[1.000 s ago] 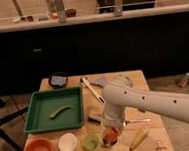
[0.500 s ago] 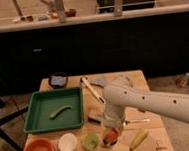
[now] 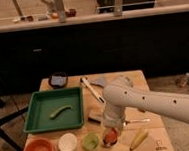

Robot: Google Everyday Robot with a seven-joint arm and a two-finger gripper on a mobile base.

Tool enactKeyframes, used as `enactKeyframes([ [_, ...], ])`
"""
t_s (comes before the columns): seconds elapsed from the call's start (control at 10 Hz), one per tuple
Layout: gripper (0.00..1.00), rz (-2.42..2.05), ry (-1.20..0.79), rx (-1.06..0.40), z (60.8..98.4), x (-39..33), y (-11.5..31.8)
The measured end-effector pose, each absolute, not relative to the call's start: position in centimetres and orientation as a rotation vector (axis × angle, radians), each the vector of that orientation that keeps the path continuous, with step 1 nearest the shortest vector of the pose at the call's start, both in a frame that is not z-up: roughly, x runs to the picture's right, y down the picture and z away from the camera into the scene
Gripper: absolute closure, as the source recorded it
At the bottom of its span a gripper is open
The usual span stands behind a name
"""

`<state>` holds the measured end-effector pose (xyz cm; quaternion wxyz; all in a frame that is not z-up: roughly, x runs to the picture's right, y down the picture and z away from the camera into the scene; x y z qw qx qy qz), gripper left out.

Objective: Place apple in metal cup

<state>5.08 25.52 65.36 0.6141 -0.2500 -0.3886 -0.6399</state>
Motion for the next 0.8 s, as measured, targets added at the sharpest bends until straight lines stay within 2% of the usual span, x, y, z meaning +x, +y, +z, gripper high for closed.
enactKeyframes([
  [0.1, 0.20, -1.475, -0.896, -0.576, 65.36, 5.08, 25.52],
  [0.8, 0.20, -1.474, -0.896, -0.576, 65.38, 5.08, 25.54],
])
